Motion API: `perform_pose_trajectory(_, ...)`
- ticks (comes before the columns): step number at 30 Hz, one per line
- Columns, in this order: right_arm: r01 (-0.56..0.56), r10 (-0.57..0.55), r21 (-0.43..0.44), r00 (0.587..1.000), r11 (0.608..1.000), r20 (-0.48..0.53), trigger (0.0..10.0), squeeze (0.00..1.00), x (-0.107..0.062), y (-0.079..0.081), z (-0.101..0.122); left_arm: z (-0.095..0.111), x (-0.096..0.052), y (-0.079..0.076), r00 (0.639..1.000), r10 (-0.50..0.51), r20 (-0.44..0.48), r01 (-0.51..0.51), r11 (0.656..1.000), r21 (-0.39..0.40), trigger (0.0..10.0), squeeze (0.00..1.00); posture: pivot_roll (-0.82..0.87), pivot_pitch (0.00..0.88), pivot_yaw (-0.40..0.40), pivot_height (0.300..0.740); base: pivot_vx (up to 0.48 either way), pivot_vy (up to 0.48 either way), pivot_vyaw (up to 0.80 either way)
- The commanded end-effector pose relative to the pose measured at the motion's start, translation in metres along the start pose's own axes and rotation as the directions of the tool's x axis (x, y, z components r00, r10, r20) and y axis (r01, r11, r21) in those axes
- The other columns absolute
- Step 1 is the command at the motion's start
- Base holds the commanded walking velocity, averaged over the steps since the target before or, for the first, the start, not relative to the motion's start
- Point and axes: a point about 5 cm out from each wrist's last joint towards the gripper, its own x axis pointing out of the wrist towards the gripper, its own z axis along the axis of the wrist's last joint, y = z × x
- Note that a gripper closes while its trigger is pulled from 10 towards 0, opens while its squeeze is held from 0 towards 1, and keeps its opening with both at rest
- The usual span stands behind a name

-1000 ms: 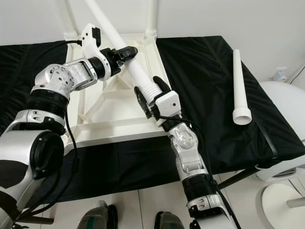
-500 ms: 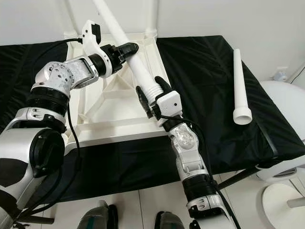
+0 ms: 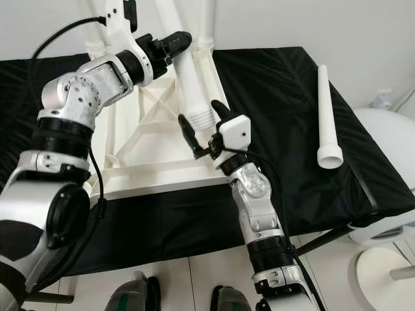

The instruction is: Building children table

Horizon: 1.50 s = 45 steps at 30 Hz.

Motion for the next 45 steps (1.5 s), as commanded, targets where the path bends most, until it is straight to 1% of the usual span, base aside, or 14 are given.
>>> perform_pose_trajectory(1,0.027,-0.027,0.038,1.000,0.999,0.000,10.0,0.00,0.005,-0.003,0.007,0.006,-0.002,-0.018,0.988,-0.149,0.033,0.145,0.984,0.101,10.0,0.00,-0.02,0.078,-0.004,0.740,0.000,0.000,0.00)
perform_pose_trajectory(3,0.036,-0.036,0.069,0.999,0.997,-0.009,10.0,0.00,0.010,-0.006,0.015,0.004,-0.005,-0.027,0.985,-0.162,0.056,0.151,0.974,0.169,10.0,0.00,-0.02,0.080,-0.009,0.740,0.000,0.000,0.00)
perform_pose_trajectory(5,0.036,-0.036,0.069,0.999,0.997,-0.009,10.0,0.00,0.010,-0.006,0.015,0.004,-0.005,-0.027,0.985,-0.162,0.056,0.151,0.974,0.169,10.0,0.00,-0.02,0.080,-0.009,0.740,0.000,0.000,0.00)
perform_pose_trajectory(7,0.039,-0.038,0.089,0.999,0.995,-0.019,10.0,0.00,0.015,-0.007,0.024,-0.002,-0.008,-0.035,0.985,-0.156,0.077,0.135,0.965,0.224,10.0,0.00,-0.02,0.086,-0.017,0.740,0.000,0.000,0.00)
perform_pose_trajectory(10,0.032,-0.029,0.109,0.999,0.993,-0.024,10.0,0.00,0.019,-0.008,0.029,-0.006,-0.010,-0.042,0.985,-0.147,0.094,0.118,0.959,0.257,10.0,0.00,-0.02,0.086,-0.021,0.740,0.000,0.000,0.00)
perform_pose_trajectory(16,0.027,-0.022,0.125,0.999,0.992,-0.042,10.0,0.00,0.021,-0.008,0.030,-0.009,-0.011,-0.051,0.982,-0.147,0.116,0.107,0.948,0.300,10.0,0.00,-0.01,0.085,-0.026,0.740,0.000,0.000,0.00)
perform_pose_trajectory(19,0.022,-0.013,0.130,0.998,0.991,-0.069,10.0,0.00,0.025,-0.006,0.030,-0.012,-0.014,-0.061,0.976,-0.170,0.137,0.109,0.923,0.370,10.0,0.00,-0.02,0.085,-0.027,0.740,0.000,0.000,0.00)
perform_pose_trajectory(27,0.047,-0.027,0.133,0.988,0.990,-0.154,10.0,0.00,0.028,-0.007,0.027,-0.015,-0.015,-0.070,0.971,-0.183,0.156,0.103,0.902,0.418,10.0,0.00,-0.01,0.084,-0.029,0.740,0.000,0.000,0.00)
perform_pose_trajectory(29,0.051,-0.025,0.131,0.981,0.990,-0.193,10.0,0.00,0.031,-0.007,0.028,-0.019,-0.017,-0.075,0.967,-0.195,0.163,0.101,0.885,0.455,10.0,0.00,-0.02,0.082,-0.031,0.740,0.000,0.000,0.00)
perform_pose_trajectory(36,0.040,-0.015,0.116,0.978,0.992,-0.206,10.0,0.00,0.034,-0.006,0.033,-0.025,-0.018,-0.079,0.965,-0.209,0.160,0.105,0.862,0.495,10.0,0.00,-0.02,0.075,-0.035,0.740,0.000,0.000,0.00)
perform_pose_trajectory(37,0.037,-0.014,0.110,0.979,0.993,-0.202,6.2,0.00,0.035,-0.007,0.036,-0.026,-0.018,-0.080,0.964,-0.212,0.160,0.106,0.860,0.499,10.0,0.00,-0.02,0.073,-0.035,0.740,0.000,0.000,0.00)
perform_pose_trajectory(39,0.035,-0.014,0.106,0.980,0.994,-0.198,6.2,0.00,0.036,-0.007,0.037,-0.026,-0.018,-0.081,0.963,-0.214,0.161,0.107,0.859,0.500,10.0,0.00,-0.02,0.073,-0.035,0.740,0.000,0.000,0.00)
perform_pose_trajectory(40,0.025,-0.006,0.101,0.982,0.995,-0.189,9.5,0.00,0.037,-0.007,0.040,-0.027,-0.018,-0.082,0.963,-0.215,0.160,0.109,0.858,0.501,10.0,0.00,-0.02,0.071,-0.035,0.740,0.000,0.000,0.00)
perform_pose_trajectory(45,0.010,0.008,0.097,0.983,0.995,-0.185,10.0,0.00,0.039,-0.005,0.048,-0.030,-0.017,-0.082,0.963,-0.217,0.158,0.109,0.853,0.511,10.0,0.00,-0.02,0.066,-0.035,0.740,0.000,0.000,0.00)
